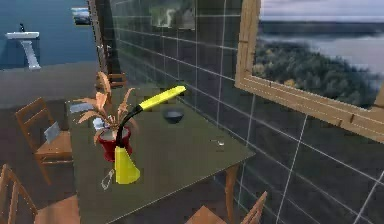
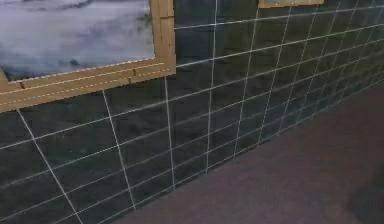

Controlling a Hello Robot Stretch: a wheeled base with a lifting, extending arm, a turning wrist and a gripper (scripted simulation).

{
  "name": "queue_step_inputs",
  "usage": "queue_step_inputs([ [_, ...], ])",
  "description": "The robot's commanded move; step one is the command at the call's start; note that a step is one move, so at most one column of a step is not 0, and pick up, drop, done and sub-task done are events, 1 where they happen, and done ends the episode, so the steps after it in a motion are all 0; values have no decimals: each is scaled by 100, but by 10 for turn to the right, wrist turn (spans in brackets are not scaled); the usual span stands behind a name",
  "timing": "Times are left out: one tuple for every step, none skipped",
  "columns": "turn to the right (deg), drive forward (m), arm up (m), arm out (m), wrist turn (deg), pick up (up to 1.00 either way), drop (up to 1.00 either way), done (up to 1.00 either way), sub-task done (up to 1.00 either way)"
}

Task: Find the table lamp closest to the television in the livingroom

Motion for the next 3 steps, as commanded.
queue_step_inputs([
  [450, 0, 0, 0, 0, 0, 0, 0, 0],
  [450, 0, 0, 0, 0, 0, 0, 0, 0],
  [420, 0, 0, 0, 0, 0, 0, 0, 0],
])
